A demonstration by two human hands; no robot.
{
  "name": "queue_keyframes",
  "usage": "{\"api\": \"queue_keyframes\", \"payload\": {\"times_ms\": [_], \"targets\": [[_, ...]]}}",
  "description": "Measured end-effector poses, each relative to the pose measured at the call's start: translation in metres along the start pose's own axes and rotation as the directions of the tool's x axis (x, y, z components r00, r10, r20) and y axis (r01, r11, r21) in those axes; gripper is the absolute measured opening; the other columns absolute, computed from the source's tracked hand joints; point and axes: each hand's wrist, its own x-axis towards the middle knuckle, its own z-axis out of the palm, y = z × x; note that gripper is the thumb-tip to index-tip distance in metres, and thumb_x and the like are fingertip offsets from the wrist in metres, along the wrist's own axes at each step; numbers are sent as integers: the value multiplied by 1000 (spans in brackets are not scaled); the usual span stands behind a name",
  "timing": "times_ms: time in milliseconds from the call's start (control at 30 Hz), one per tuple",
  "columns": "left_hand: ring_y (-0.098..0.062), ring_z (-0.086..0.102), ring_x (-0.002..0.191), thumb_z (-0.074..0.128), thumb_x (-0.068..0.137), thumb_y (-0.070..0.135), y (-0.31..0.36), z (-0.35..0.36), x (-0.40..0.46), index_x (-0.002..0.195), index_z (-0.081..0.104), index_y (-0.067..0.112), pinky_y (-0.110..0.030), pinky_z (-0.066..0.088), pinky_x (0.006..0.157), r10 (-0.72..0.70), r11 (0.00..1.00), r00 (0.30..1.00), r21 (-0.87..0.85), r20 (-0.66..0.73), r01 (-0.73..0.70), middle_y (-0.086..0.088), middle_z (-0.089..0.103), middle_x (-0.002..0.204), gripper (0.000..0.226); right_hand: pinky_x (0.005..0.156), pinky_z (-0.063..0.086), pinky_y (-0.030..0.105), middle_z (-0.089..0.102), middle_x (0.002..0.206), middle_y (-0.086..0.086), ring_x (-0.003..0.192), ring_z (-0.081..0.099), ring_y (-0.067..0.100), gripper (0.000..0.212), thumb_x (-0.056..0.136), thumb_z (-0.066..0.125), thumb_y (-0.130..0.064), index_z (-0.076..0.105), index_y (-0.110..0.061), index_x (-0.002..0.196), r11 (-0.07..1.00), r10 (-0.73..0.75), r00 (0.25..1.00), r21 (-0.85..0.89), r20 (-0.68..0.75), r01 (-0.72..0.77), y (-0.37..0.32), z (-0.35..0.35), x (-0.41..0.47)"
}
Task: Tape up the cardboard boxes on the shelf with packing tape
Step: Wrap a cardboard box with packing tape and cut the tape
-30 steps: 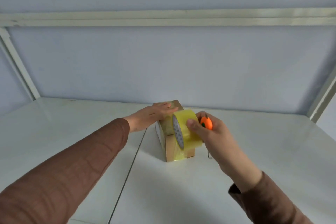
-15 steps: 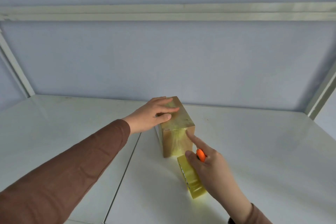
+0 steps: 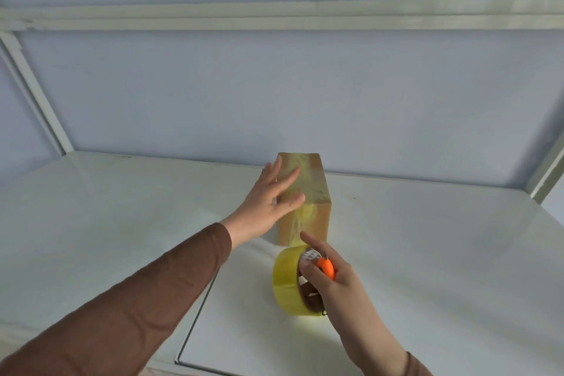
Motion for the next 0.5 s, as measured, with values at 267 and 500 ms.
{"api": "queue_keyframes", "payload": {"times_ms": [267, 500], "targets": [[-12, 74, 85, 61, 88, 71, 29, 59, -88, 115, 63, 25, -26, 54, 64, -452, 683, 887, -604, 90, 410, 4, 76, 97, 54, 64, 50, 32, 65, 73, -1, 63, 60, 18, 29, 103, 57, -12, 72, -36, 107, 998, -63, 992, 17, 113, 61, 0, -26, -1], [-27, 73, 107, 71, 86, 44, 50, 71, -80, 124, 73, 17, -44, 55, 99, -487, 378, 819, -772, 303, 510, -12, 76, 116, 46, 52, 41, 21, 49, 69, 1, 54, 41, 10, 41, 93, 62, -1, 44, -35, 108, 901, -263, 965, -360, -5, 244, -31, -67, 22]]}}
